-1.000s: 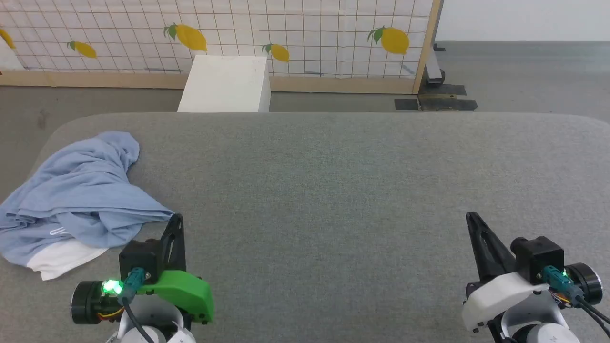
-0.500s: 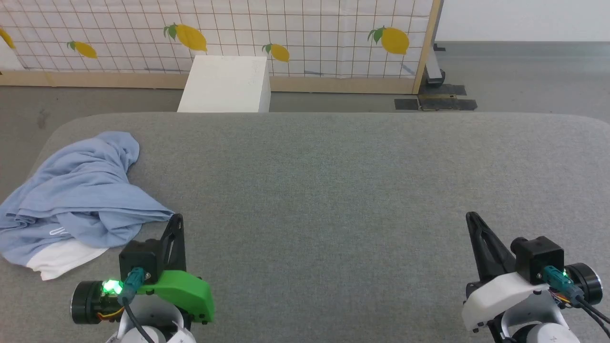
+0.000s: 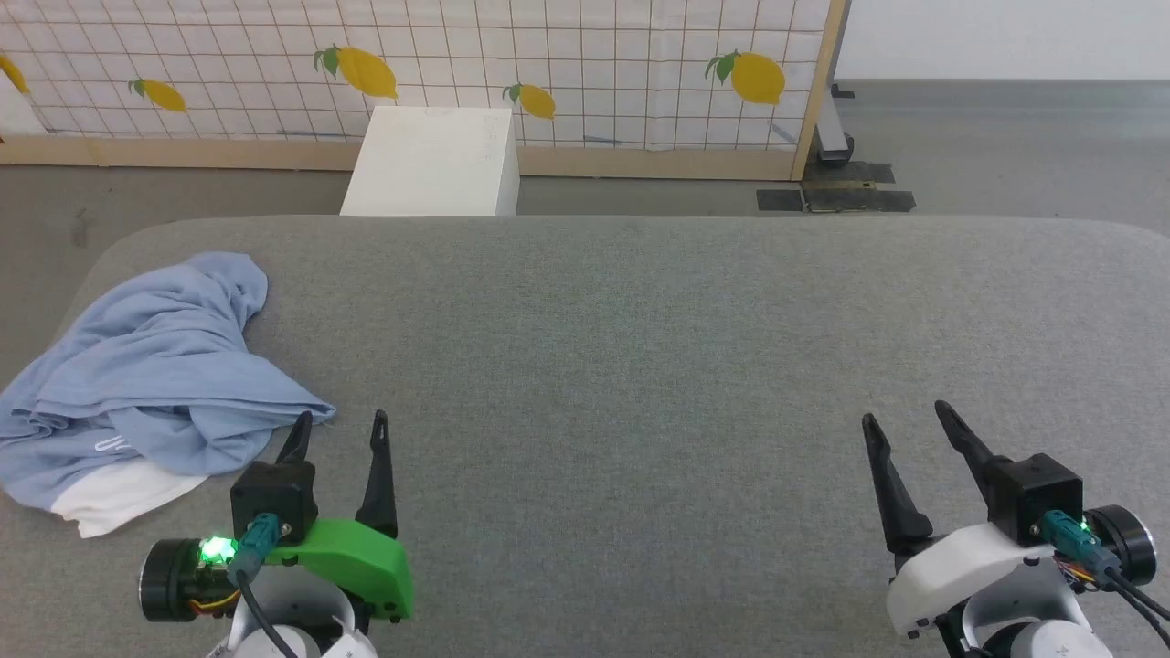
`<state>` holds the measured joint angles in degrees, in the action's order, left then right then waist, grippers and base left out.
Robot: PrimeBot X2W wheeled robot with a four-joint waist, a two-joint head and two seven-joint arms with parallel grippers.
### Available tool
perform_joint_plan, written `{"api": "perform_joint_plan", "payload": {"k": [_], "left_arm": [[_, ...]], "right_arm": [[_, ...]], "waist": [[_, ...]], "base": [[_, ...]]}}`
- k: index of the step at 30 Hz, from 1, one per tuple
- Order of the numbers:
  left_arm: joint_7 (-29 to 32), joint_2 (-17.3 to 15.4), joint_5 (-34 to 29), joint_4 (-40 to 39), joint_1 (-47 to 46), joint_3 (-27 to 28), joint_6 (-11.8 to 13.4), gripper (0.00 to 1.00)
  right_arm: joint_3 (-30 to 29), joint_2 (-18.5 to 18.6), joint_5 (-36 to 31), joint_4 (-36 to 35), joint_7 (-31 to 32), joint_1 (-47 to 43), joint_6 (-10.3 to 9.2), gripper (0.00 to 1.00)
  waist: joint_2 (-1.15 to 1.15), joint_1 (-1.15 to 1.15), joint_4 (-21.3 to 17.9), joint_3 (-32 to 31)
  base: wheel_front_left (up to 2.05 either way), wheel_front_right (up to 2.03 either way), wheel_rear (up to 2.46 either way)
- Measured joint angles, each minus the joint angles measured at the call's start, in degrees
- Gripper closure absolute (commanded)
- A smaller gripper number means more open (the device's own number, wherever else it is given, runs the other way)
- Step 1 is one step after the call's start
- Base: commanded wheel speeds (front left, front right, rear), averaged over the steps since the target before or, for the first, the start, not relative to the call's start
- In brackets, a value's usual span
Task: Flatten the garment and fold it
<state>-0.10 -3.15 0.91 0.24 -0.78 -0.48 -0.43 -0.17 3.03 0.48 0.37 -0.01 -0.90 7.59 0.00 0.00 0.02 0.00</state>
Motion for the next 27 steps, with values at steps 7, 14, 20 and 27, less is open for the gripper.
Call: {"api": "perform_joint_plan", "payload": {"k": [7, 14, 20, 27], "left_arm": [[-0.7, 0.0, 0.4, 0.8, 0.0, -0.3, 0.5, 0.00], [-1.8, 0.0, 1.2, 1.7, -0.1, -0.5, 1.1, 0.00], [-2.5, -0.1, 1.7, 2.2, -0.1, -0.6, 1.9, 0.00], [-3.2, -0.2, 2.1, 2.6, -0.1, -0.6, 2.6, 0.00]], "right_arm": [[-0.3, 0.0, 0.1, 0.2, -0.3, 0.0, 0.00, 0.00], [-0.6, 0.0, 0.5, 0.7, -0.8, 0.0, 0.00, 0.00], [-0.6, 0.0, 0.8, 1.1, -1.4, 0.0, 0.00, 0.00], [-0.4, 0.0, 1.1, 1.7, -2.0, 0.0, 0.00, 0.00]], "waist": [[0.00, 0.00, 0.6, 0.0], [0.00, 0.00, 2.9, -0.1], [0.00, 0.00, 5.3, -0.2], [0.00, 0.00, 8.6, -0.2]], "base": [[0.00, 0.00, 0.00], [0.00, 0.00, 0.00], [0.00, 0.00, 0.00], [0.00, 0.00, 0.00]]}}
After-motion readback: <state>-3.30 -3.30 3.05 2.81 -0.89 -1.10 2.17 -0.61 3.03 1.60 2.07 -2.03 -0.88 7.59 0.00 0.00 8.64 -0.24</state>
